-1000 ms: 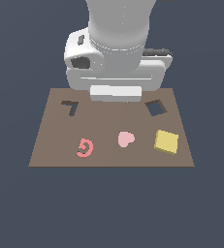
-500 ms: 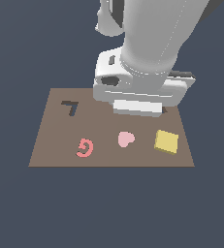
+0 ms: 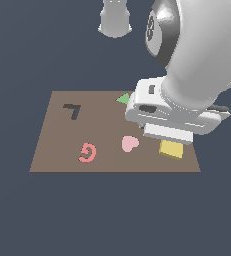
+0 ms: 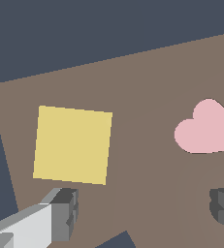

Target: Insert a designated object into the corresponding slot on a board.

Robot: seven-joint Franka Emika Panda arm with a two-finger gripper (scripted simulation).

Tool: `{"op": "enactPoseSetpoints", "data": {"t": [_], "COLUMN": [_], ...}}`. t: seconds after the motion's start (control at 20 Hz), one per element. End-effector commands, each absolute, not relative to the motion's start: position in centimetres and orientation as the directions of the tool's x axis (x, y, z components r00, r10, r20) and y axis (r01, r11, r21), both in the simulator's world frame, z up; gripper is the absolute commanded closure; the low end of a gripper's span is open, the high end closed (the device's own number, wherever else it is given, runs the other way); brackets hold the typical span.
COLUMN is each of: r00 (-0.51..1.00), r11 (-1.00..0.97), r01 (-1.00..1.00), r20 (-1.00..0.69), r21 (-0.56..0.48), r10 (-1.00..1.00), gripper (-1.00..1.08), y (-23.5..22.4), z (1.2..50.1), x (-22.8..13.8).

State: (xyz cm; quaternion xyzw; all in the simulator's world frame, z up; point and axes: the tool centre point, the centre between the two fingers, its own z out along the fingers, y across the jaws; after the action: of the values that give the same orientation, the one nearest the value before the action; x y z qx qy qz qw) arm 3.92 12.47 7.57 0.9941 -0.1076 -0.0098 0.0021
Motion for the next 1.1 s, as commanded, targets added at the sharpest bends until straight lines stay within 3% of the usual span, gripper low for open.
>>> {"op": "enactPoseSetpoints", "data": {"t": [0.0,1.05], "r00": [0.97,0.951], "r11": [-0.97,-0.951], "r01": [-0.243,-0.308], "r20": [-0.013,-0.001], "r21": [0.005,0.0], "r10": [-0.243,-0.308], "gripper": [-0.92,-0.92], "y": [13.8,17.0], "z": [6.8,4.6], "x": [4.9,7.7]}}
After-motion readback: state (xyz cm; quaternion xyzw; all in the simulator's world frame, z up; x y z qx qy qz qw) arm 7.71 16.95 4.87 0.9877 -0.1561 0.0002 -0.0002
